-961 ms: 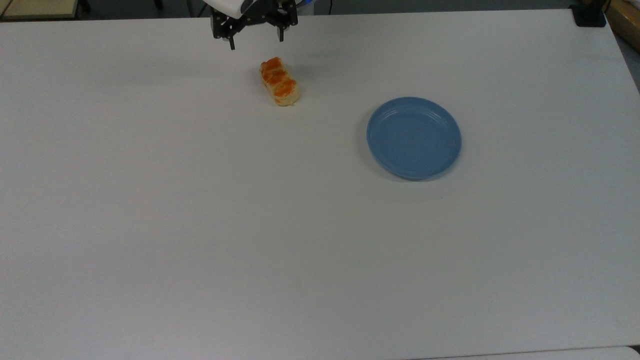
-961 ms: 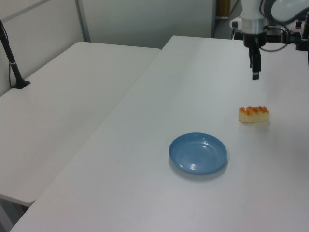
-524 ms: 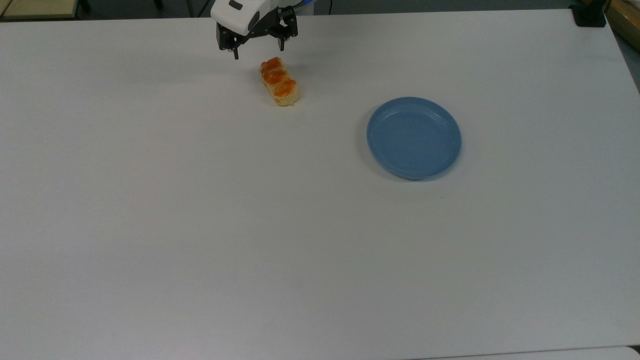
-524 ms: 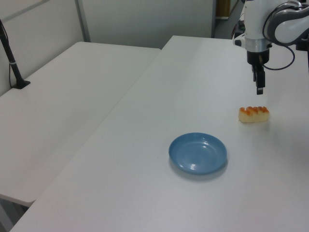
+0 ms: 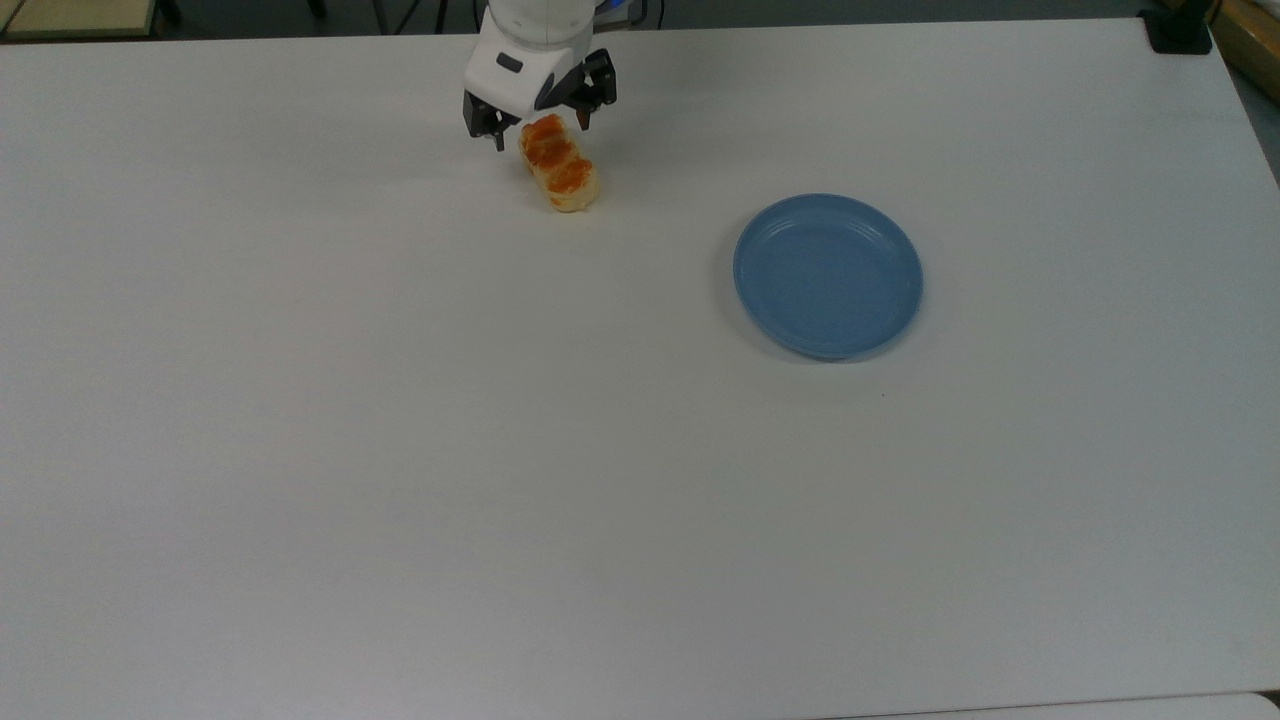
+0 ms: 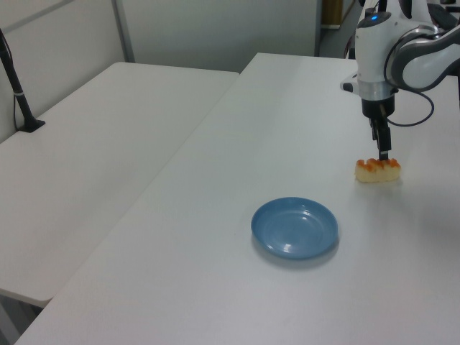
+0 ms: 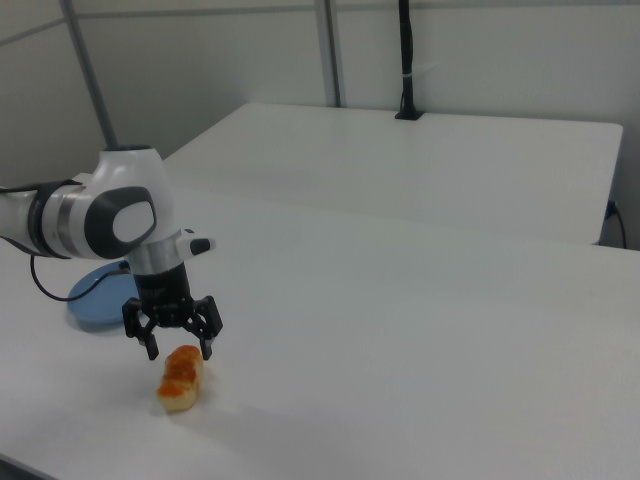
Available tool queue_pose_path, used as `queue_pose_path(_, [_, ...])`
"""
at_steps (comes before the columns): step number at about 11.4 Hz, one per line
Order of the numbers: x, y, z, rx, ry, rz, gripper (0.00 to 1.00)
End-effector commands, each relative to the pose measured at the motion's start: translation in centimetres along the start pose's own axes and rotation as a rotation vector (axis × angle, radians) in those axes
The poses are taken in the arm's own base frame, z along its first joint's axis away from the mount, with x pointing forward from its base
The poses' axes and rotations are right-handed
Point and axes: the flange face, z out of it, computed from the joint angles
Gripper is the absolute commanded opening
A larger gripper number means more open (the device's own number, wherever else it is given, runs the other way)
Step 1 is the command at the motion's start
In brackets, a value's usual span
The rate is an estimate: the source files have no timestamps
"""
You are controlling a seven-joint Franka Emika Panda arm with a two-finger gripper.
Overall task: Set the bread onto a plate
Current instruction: 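Move the open gripper over the orange-topped bread roll, then lower the gripper and close it around the bread roll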
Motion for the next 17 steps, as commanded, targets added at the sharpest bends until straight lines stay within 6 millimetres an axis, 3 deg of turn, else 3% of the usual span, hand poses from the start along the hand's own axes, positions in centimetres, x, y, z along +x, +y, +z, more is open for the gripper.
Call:
queue_pose_path(1, [0.5,-1.4,3.0,-0.015,0.004,-0.027,1.0])
queue_pose_path(5, [1.1,-1.7,4.2,-0.033,-0.002,-0.047,1.0])
queue_pose_path(6, [1.2,-1.8,4.3,-0.034,-0.001,-0.049,0.94])
queue_pose_path(8, [1.4,-2.1,4.8,-0.037,-0.005,-0.058,0.52])
queue_pose_path(9, [1.4,-2.2,5.0,-0.042,-0.009,-0.064,0.4])
queue_pose_path(11, [1.6,-2.5,5.2,-0.055,-0.013,-0.052,0.3])
queue_pose_path(14, [1.5,-2.3,4.6,-0.059,-0.009,-0.047,0.24])
queue_pose_path(17, [1.6,-1.3,1.6,-0.066,0.022,-0.024,0.24])
